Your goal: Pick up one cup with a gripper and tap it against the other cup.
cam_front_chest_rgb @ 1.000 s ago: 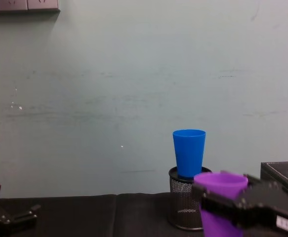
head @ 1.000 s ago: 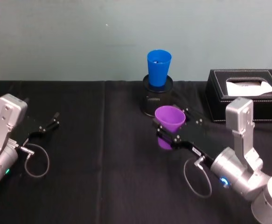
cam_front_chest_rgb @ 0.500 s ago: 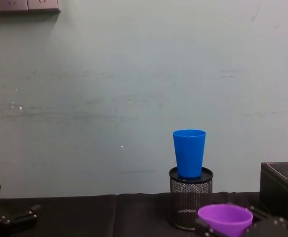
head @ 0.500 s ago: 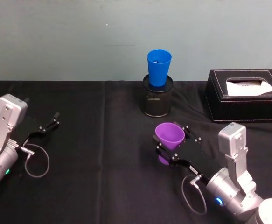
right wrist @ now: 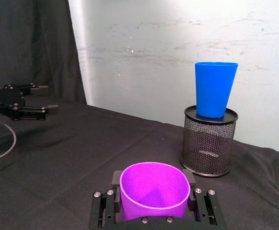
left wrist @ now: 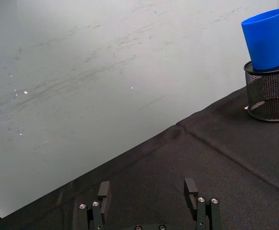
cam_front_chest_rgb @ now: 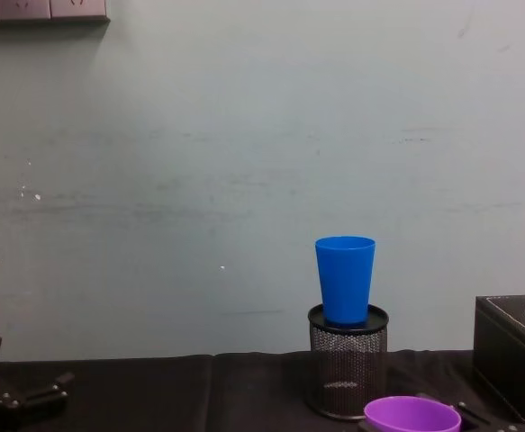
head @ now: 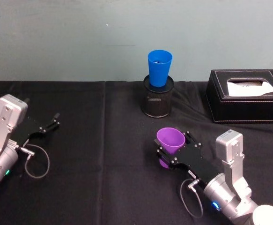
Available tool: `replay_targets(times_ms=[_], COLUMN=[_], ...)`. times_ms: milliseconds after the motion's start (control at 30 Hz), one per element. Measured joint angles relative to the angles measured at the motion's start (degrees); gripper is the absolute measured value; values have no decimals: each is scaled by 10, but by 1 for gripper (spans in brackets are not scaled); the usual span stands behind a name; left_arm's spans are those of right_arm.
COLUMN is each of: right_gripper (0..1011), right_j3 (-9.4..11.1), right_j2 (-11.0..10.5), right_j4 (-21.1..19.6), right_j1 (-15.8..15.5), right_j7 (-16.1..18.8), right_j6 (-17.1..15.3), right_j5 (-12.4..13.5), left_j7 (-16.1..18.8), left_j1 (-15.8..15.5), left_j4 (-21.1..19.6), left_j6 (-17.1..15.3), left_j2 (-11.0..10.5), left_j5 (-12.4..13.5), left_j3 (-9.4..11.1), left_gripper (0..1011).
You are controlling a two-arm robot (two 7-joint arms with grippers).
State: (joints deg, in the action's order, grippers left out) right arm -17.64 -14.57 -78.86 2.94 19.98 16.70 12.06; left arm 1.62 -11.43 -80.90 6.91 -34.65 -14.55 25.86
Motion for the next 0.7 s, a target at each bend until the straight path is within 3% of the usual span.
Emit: replay_targets(times_ms=[333,700], right_gripper=[754,754], right_j3=[6,8], right_j2=[24,49], right_j4=[35,76], right_j1=[16,37], right_j7=[1,-24], right_j6=[26,37], right_j5=[-5,-40], left_j7=[0,0], left_j1=[0,0], left_j4=[0,0], left_j6=[0,0], left_j2=[0,0], left_j5=[0,0], left_j3=[0,0], left_gripper=[1000,1000])
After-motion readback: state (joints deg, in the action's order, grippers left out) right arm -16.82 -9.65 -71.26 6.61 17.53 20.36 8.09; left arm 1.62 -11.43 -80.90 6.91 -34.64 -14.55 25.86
